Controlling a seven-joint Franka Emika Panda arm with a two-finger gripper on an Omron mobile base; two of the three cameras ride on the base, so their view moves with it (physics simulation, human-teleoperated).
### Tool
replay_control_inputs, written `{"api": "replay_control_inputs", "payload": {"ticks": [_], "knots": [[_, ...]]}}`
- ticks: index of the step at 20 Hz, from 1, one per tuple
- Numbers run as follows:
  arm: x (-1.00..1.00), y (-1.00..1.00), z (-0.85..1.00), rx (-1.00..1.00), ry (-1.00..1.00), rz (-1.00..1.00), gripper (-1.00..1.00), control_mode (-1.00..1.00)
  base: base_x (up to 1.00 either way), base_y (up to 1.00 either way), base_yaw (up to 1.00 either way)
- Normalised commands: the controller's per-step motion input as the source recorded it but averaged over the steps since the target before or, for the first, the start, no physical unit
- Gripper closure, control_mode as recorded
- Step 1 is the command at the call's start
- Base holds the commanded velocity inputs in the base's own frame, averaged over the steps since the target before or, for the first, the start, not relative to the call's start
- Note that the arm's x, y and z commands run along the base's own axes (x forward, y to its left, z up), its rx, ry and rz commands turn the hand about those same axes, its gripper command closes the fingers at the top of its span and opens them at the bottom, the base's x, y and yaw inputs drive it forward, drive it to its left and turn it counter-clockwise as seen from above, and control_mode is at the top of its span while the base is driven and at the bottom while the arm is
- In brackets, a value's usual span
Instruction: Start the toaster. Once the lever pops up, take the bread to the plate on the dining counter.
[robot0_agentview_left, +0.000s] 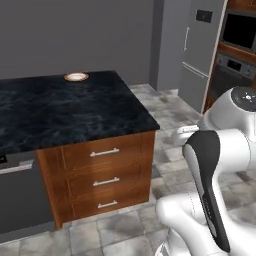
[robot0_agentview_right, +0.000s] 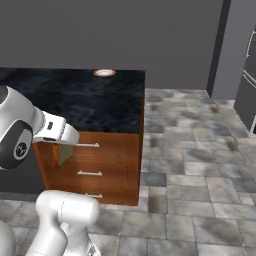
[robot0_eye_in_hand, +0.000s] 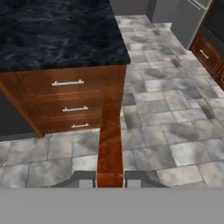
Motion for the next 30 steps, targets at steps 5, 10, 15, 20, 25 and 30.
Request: {"api": "replay_control_inputs", "payload": {"ticks": [5,10,15,20,25,30], "knots": [[0.0,0.0,0.0,0.0,0.0,0.0,1.0,1.0,0.36,-1.0,0.15],[0.0,0.0,0.0,0.0,0.0,0.0,1.0,1.0,0.47,-1.0,0.14],[0.0,0.0,0.0,0.0,0.0,0.0,1.0,1.0,0.73,-1.0,0.12],[0.0,0.0,0.0,0.0,0.0,0.0,1.0,1.0,1.0,-0.95,0.02],[0.0,0.0,0.0,0.0,0.0,0.0,1.0,1.0,1.0,-0.5,0.0],[0.0,0.0,0.0,0.0,0.0,0.0,1.0,1.0,1.0,-0.03,0.01]]}}
